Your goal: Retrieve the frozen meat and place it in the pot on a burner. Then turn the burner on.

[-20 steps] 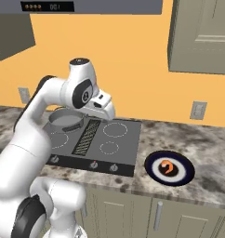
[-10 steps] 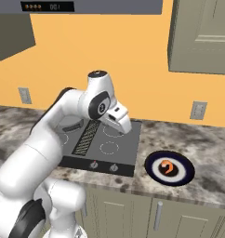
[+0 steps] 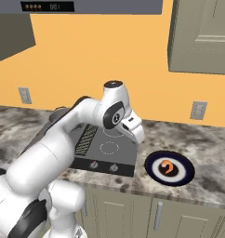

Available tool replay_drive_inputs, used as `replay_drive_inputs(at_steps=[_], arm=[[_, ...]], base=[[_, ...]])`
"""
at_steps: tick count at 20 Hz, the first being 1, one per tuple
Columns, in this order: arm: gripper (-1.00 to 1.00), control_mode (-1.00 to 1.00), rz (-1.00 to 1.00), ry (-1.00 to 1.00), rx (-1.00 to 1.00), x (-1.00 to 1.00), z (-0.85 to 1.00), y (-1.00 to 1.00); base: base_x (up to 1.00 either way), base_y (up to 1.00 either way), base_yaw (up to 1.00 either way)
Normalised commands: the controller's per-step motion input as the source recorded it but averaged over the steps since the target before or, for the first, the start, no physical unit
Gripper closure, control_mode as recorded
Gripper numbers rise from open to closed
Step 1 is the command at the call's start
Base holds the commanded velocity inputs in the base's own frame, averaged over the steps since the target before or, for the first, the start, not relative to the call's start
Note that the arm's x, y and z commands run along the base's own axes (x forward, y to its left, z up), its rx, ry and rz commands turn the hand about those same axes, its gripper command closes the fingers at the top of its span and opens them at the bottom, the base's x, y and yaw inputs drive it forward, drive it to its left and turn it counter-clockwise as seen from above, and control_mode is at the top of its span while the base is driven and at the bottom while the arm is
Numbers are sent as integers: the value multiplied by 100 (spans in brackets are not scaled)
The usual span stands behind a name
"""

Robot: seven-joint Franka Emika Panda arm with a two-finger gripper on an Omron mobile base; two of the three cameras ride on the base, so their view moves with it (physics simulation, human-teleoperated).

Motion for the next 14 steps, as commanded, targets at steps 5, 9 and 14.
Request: replay_drive_inputs(at_steps=[5,9,14], arm=[[-100,-100,-7,0,0,1,-18,-40],[-100,-100,-2,0,0,0,-15,-40],[-100,-100,-1,0,0,0,-16,-44]], base=[[0,0,0],[0,0,0],[0,0,0]])
